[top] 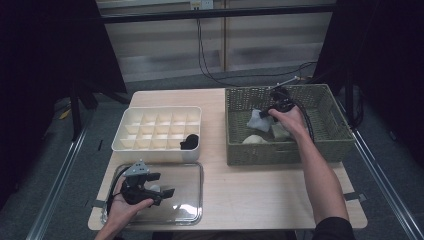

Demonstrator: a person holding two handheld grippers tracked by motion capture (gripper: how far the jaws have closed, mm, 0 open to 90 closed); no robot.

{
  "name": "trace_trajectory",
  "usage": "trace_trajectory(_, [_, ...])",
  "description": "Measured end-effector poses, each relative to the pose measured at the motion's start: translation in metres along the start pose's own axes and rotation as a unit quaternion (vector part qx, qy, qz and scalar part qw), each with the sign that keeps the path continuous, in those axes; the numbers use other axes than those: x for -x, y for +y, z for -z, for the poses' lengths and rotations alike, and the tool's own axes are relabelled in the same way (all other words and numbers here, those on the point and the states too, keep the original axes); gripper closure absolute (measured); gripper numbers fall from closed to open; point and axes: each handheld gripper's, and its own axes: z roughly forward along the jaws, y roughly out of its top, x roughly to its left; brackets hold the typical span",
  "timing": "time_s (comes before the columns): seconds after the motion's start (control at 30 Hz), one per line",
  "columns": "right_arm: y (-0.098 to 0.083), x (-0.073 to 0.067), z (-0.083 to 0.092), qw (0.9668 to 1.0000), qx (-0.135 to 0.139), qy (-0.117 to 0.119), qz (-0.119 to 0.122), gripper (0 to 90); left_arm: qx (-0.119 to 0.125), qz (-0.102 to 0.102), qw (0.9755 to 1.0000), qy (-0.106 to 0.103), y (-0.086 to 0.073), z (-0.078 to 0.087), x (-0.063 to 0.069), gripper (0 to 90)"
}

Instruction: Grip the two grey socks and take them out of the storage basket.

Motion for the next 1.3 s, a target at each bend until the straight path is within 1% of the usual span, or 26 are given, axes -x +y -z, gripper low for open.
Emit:
trace_trajectory(0.03, [0.0,0.0,0.001,1.0,0.007,0.004,0.003,83.4,0.001,-0.001,1.0,0.001,0.001,0.001,0.0,13.7])
trace_trajectory(0.07, [0.001,-0.002,0.003,1.0,0.006,0.004,0.004,83.4,0.005,0.003,1.0,0.0,0.001,0.001,0.0,13.2])
trace_trajectory(0.1, [0.002,-0.004,0.005,0.9999,0.007,0.002,0.008,83.4,0.006,-0.001,1.0,0.0,0.002,0.002,-0.001,12.7])
trace_trajectory(0.13, [0.003,-0.005,0.007,0.9998,0.014,0.004,0.011,83.4,0.006,-0.001,1.0,0.001,0.002,0.002,-0.001,12.6])
trace_trajectory(0.23, [0.004,-0.007,0.013,0.9995,0.028,0.009,0.011,83.4,0.011,0.003,0.9999,0.001,0.001,0.003,-0.002,11.8])
trace_trajectory(0.3, [0.003,-0.009,0.016,0.9992,0.035,0.014,0.013,83.3,0.006,0.004,1.0,0.002,0.0,0.004,-0.002,11.8])
trace_trajectory(0.43, [0.003,-0.012,0.023,0.9985,0.051,0.018,0.012,83.3,0.006,-0.002,1.0,-0.001,0.001,0.004,-0.001,11.8])
trace_trajectory(0.47, [0.003,-0.012,0.025,0.9981,0.055,0.023,0.01,83.3,0.006,-0.003,1.0,-0.001,0.001,0.004,-0.001,11.8])
trace_trajectory(0.53, [0.003,-0.015,0.029,0.9976,0.063,0.024,0.014,83.3,0.009,-0.003,1.0,0.0,0.001,0.004,-0.001,11.9])
trace_trajectory(0.6, [0.002,-0.017,0.031,0.9968,0.071,0.031,0.017,83.3,0.01,-0.003,0.9999,0.0,0.001,0.004,-0.001,12.0])
trace_trajectory(0.8, [-0.005,-0.023,0.043,0.9953,0.089,0.033,0.017,83.3,0.011,-0.006,0.9999,0.001,0.003,0.003,0.0,12.2])
trace_trajectory(0.87, [-0.006,-0.023,0.049,0.9944,0.1,0.033,0.012,83.3,0.01,-0.007,0.9999,0.0,0.003,0.003,0.0,12.2])
trace_trajectory(0.93, [-0.007,-0.025,0.054,0.9931,0.111,0.036,0.011,83.4,0.011,-0.008,0.9999,-0.001,0.003,0.004,0.001,12.2])
trace_trajectory(1.0, [-0.009,-0.027,0.059,0.9924,0.116,0.038,0.012,83.3,0.014,-0.003,0.9999,-0.005,0.003,0.004,0.0,12.3])
trace_trajectory(1.07, [-0.011,-0.029,0.064,0.9914,0.125,0.039,0.012,83.3,0.011,-0.002,0.9999,0.004,0.003,0.004,-0.002,12.8])
trace_trajectory(1.1, [-0.012,-0.03,0.067,0.9908,0.129,0.039,0.01,83.3,0.011,0.002,0.9999,0.005,0.002,0.004,-0.002,12.8])
trace_trajectory(1.13, [-0.013,-0.031,0.069,0.99,0.135,0.04,0.007,83.4,0.013,0.004,0.9999,0.001,0.003,0.005,-0.003,12.9])
trace_trajectory(1.3, [-0.014,-0.039,0.081,0.9879,0.148,0.045,0.014,83.4,0.013,0.0,0.9999,0.006,0.002,0.005,-0.003,12.9])
